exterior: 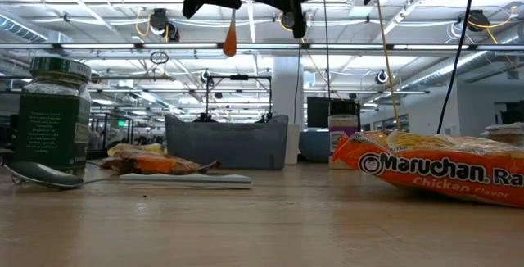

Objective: Pick & Place Food Item
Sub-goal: Put the orange spoon into the bottom black bin

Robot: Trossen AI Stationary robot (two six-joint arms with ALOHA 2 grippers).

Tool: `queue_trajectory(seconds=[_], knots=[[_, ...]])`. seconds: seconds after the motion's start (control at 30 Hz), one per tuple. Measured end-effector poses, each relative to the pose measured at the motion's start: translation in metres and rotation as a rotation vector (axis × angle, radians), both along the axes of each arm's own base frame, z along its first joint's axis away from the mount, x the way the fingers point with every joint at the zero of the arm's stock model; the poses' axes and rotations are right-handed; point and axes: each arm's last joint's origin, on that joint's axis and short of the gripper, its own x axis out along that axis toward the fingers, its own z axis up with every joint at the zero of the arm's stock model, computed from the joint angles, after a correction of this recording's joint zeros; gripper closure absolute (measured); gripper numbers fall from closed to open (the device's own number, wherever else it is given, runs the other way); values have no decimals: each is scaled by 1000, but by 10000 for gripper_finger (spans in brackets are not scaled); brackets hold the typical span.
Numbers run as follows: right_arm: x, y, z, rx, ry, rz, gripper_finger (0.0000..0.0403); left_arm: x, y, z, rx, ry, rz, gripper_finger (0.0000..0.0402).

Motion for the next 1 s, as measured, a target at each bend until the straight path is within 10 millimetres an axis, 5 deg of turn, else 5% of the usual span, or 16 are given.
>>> queue_trajectory(seconds=[0.4, 1.0], knots=[[0, 1, 1, -48, 5, 29, 347, 1, -1, 1, 7, -10, -56, 388], [-1, -2, 7, -76, -63, 154, 234, 4, -4, 7, -6, -84, -179, 388]])
